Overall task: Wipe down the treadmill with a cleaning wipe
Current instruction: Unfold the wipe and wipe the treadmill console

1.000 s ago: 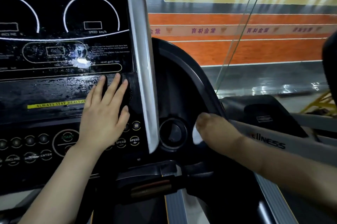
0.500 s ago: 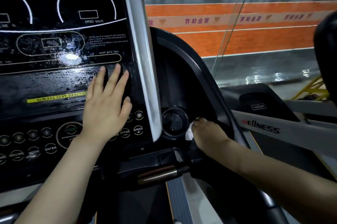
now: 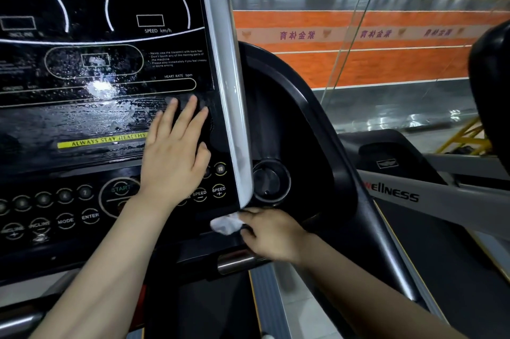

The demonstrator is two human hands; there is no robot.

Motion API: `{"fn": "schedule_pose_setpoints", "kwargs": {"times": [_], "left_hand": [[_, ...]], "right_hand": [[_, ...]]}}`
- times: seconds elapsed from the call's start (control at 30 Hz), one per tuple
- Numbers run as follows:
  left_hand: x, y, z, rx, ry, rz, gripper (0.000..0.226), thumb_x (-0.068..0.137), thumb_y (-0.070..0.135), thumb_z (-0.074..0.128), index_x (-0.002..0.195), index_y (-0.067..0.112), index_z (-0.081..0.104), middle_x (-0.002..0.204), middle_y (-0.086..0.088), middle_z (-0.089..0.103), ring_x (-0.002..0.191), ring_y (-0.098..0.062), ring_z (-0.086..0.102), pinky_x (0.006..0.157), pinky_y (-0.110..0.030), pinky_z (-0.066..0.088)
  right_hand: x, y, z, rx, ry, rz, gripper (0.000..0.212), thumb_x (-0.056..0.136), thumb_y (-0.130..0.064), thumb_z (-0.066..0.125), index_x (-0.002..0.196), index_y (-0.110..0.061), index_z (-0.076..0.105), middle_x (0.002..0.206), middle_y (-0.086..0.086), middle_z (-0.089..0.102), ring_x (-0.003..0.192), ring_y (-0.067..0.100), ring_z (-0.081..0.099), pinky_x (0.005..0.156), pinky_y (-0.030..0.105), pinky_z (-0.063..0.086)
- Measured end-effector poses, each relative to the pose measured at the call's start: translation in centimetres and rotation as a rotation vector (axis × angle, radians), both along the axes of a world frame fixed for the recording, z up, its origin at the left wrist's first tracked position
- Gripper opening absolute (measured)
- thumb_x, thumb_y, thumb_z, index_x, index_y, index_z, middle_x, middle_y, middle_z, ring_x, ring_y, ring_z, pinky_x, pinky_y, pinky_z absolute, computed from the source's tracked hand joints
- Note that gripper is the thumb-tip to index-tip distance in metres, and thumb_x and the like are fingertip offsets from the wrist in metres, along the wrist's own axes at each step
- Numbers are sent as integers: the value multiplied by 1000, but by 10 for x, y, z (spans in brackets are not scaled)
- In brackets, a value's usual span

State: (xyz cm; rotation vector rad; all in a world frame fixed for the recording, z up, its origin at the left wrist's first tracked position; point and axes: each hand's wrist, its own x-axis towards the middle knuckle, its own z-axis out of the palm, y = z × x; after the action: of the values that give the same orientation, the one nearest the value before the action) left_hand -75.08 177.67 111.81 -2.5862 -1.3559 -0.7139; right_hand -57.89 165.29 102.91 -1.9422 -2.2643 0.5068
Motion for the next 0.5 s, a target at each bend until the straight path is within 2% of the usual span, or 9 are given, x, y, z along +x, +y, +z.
{"fn": "schedule_pose_setpoints", "kwargs": {"times": [0.13, 0.2, 0.3, 0.4, 0.5], "left_hand": [[-1, 0, 0, -9, -9, -11, 63, 92, 30, 30, 153, 17, 34, 163, -2, 23, 152, -28, 13, 122, -37, -1], [-2, 1, 0, -13, -7, -27, 63, 92, 30, 31, 153, 17, 33, 163, -2, 23, 152, -28, 12, 122, -36, -3], [-5, 1, 0, -10, 13, -48, 62, 93, 31, 31, 153, 17, 33, 164, -3, 22, 152, -28, 11, 123, -38, -2], [-5, 2, -1, -9, 16, -52, 62, 92, 31, 31, 153, 17, 34, 163, -3, 22, 152, -28, 12, 123, -39, 0], [-5, 2, -1, -12, 7, -62, 63, 91, 32, 30, 152, 17, 36, 163, -3, 24, 151, -29, 14, 123, -40, 2]], "right_hand": [[-39, 12, 5, -138, 43, 97, 48, 99, -35, 43, 146, -27, 38, 144, 3, 48, 130, 25, 44, 104, 34, 37], [-37, 7, 6, -95, -47, 64, 46, 100, -41, 41, 141, -20, 43, 139, 5, 51, 125, 27, 48, 98, 35, 40], [-7, -10, 10, 74, -288, -80, 52, 96, -50, 45, 128, -11, 58, 120, 7, 65, 109, 27, 62, 85, 30, 47], [7, -16, 8, -96, -372, -139, 66, 99, -55, 34, 142, -6, 43, 133, 11, 56, 121, 29, 53, 96, 34, 41], [-28, -3, 7, -80, -256, -117, 65, 97, -59, 35, 136, -9, 49, 134, 12, 55, 124, 30, 50, 101, 35, 38]]}}
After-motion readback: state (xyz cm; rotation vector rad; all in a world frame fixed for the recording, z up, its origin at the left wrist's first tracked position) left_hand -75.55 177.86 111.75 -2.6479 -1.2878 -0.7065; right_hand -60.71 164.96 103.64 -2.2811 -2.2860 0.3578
